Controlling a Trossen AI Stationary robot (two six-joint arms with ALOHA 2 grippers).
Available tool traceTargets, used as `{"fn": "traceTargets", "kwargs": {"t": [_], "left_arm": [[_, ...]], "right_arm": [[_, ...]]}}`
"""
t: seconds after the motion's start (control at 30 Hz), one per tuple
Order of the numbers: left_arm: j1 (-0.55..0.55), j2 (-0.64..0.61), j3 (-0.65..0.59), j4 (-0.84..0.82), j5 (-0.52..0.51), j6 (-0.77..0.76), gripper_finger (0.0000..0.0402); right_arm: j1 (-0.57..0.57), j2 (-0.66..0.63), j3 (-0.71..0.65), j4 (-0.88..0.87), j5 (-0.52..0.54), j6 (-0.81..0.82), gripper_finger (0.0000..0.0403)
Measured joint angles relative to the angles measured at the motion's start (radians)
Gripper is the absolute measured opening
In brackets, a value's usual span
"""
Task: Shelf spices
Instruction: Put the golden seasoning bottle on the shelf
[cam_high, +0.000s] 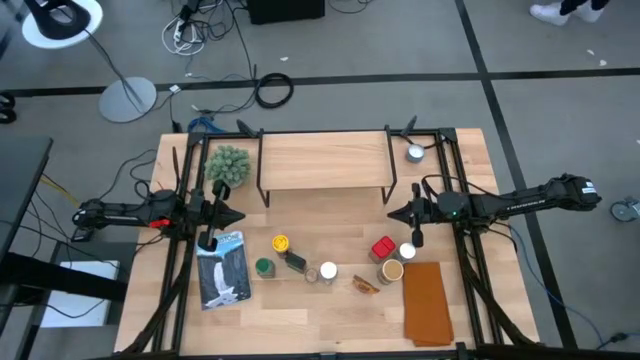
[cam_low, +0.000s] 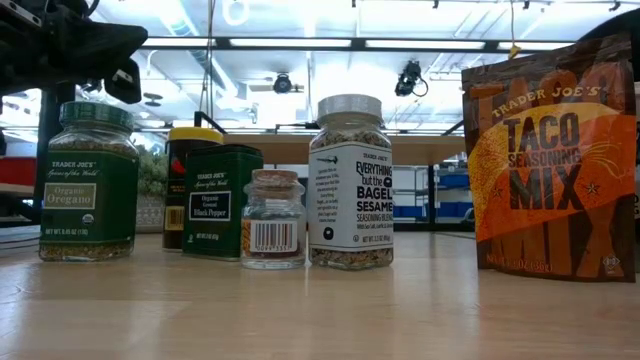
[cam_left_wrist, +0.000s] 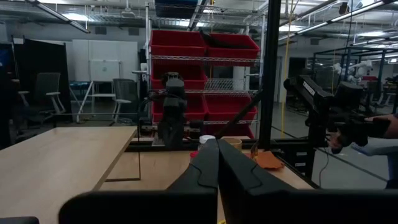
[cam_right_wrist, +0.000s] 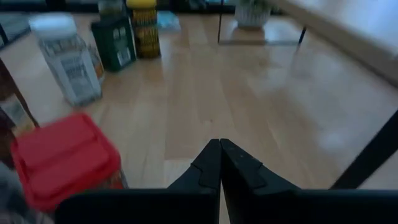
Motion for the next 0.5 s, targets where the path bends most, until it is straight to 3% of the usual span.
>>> {"fn": "traceTargets", "kwargs": {"t": [0.17,0.27,0.37,0.5], "left_arm": [[0.000,0.000,0.000,0.000,0.000,0.000,0.0006],[0.000,0.000,0.000,0.000,0.000,0.000,0.0006],[0.000,0.000,0.000,0.000,0.000,0.000,0.0006],[0.000,0.000,0.000,0.000,0.000,0.000,0.0006]], "right_arm": [[0.000,0.000,0.005,0.095,0.002,0.009,0.0006],[0.005,0.000,0.070,0.045,0.015,0.028,0.0003],[0.032,0.006,0.187,-0.128,0.025,0.035,0.0002],[0.098,0.052,0.409,-0.470,0.147,0.097,0.0001]]}}
